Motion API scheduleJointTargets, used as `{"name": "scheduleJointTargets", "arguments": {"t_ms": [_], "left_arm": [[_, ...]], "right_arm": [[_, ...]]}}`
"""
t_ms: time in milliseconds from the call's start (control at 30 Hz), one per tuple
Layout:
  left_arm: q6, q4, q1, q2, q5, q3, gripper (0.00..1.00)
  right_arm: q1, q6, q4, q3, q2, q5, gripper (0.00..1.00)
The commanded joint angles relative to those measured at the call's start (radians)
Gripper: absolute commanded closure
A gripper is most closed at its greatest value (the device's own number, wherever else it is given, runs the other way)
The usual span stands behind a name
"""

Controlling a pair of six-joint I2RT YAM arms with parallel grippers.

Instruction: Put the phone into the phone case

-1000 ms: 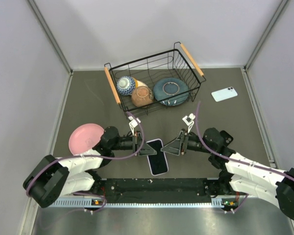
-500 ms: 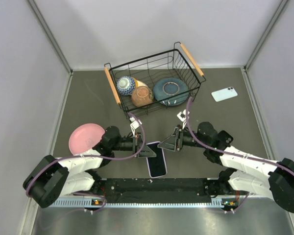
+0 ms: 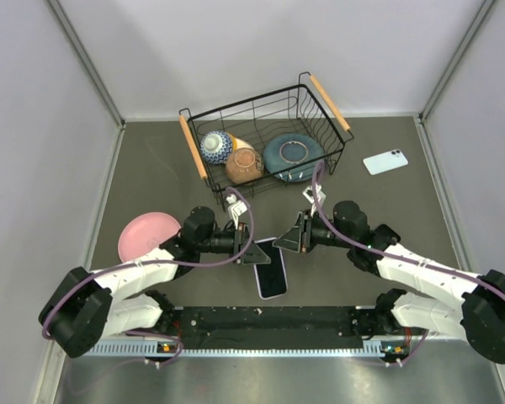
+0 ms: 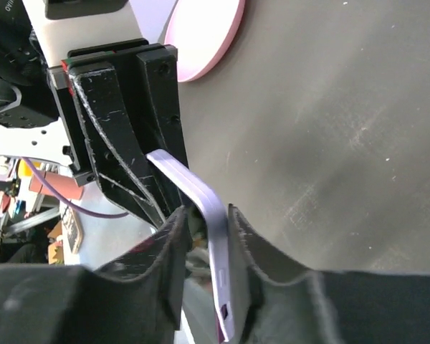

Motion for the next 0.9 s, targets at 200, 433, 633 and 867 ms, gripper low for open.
{"name": "scheduleJointTargets", "arguments": {"t_ms": [200, 433, 633, 867], "left_arm": [[-0.066, -0.04, 0.002, -0.166, -0.202, 0.013, 1.0], [-0.09, -0.018, 0.004, -0.327, -0.277, 0.021, 1.0], [-0.131, 0.051, 0.004, -0.352, -0.255, 0.013, 1.0], [-0.159, 0.109, 0.004, -0.344, -0.247, -0.014, 1.0]], "right_arm": [[0.024, 0.056, 0.168, -0.086, -0.153, -0.107, 0.16], [0.022, 0.145, 0.315, -0.228, -0.176, -0.132, 0.08], [0.022, 0.2, 0.441, -0.264, -0.163, -0.161, 0.1], [0.024, 0.239, 0.553, -0.273, -0.116, -0.198, 0.31]]}}
